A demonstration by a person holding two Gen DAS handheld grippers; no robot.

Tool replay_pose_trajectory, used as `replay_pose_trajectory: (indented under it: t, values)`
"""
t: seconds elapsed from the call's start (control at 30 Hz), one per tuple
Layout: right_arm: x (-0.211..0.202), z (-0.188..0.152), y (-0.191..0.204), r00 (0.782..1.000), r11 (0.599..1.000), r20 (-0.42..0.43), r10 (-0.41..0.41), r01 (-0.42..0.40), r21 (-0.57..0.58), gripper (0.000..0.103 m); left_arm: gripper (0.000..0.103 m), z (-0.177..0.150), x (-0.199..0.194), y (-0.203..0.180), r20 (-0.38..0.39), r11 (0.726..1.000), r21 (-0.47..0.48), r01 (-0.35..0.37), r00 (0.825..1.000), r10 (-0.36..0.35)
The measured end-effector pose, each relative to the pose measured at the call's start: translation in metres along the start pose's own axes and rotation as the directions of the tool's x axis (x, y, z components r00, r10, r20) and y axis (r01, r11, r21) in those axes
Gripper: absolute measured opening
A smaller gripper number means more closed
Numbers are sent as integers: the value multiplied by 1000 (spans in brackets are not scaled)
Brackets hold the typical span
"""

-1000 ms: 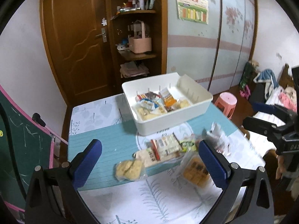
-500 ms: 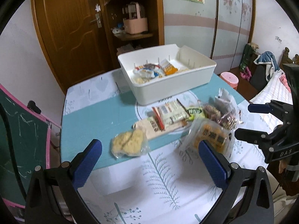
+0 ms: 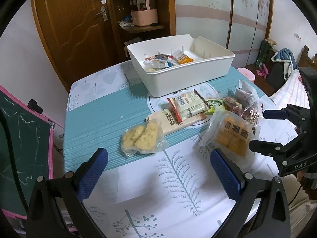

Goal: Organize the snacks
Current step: 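Withdraw both tools from the bin back toward the remaining snacks, then grasp the clear bread bag with the left tool while the right tool grasps the cake packet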

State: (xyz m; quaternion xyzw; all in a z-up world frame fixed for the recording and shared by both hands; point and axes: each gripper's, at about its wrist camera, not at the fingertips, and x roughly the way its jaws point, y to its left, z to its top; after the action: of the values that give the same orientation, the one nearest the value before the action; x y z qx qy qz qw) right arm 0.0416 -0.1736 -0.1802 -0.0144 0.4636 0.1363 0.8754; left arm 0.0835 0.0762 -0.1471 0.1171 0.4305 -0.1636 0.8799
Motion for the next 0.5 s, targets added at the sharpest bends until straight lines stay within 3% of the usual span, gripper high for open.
replay_pose_trajectory:
  t: [0.23,0.5]
  values:
    - [13,-5,3,1000,1000,-28,-9,9,-26,99,103,-7,23,8,-62,997,70,-38,997,42]
    - [35,-6,6,996,998,-86,-12,7,-58,99,103,-12,53,21,-138,972,227,-64,986,97]
